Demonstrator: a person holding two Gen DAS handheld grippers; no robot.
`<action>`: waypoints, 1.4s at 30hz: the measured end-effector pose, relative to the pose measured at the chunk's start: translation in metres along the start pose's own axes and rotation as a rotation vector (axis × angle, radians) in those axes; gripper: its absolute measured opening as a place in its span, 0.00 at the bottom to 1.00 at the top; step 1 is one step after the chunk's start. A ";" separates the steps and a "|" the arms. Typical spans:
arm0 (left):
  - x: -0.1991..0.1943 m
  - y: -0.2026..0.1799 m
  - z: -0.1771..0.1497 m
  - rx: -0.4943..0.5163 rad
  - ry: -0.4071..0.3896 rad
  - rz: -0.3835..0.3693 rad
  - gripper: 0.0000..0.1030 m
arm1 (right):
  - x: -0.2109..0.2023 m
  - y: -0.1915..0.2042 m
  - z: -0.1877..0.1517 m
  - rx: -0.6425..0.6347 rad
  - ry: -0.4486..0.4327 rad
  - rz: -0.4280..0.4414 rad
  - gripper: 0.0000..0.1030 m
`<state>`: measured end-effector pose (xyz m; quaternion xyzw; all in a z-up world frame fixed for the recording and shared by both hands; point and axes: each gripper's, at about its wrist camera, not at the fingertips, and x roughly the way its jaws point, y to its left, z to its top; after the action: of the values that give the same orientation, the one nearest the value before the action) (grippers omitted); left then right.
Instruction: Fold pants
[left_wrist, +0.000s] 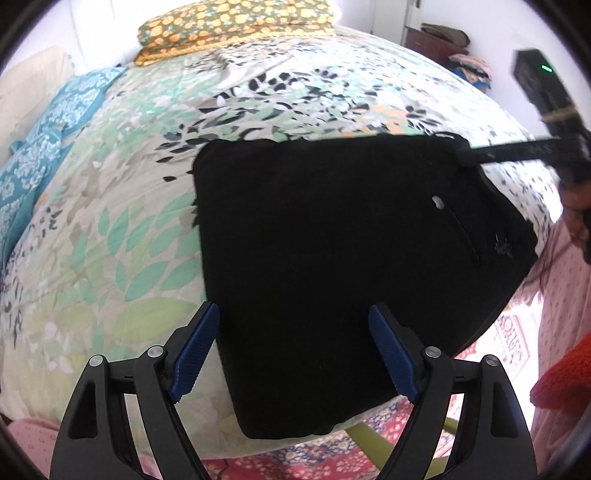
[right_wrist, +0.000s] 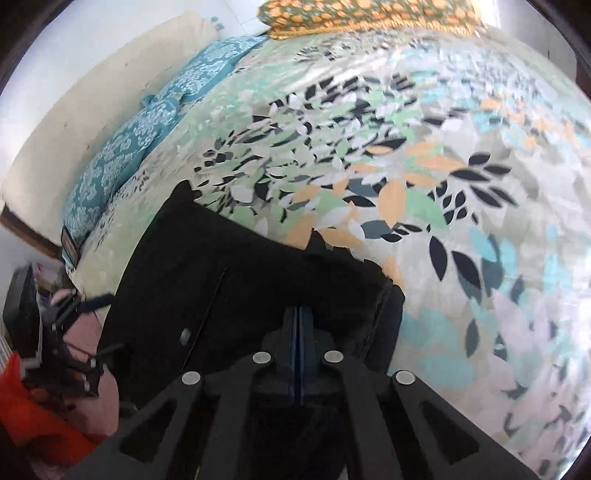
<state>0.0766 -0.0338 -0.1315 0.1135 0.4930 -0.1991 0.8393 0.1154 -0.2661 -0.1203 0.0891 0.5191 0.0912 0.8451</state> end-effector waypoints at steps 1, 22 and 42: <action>-0.003 0.003 0.002 -0.016 -0.009 0.009 0.82 | -0.012 0.008 -0.006 -0.028 -0.013 0.010 0.09; 0.004 0.024 0.002 -0.090 0.047 0.064 0.84 | -0.013 0.069 -0.076 -0.181 0.138 0.002 0.21; 0.084 0.091 0.017 -0.426 0.212 -0.476 0.92 | 0.046 -0.056 -0.051 0.351 0.102 0.402 1.00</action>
<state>0.1675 0.0223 -0.1972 -0.1627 0.6207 -0.2690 0.7183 0.0937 -0.3059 -0.1962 0.3309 0.5407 0.1699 0.7545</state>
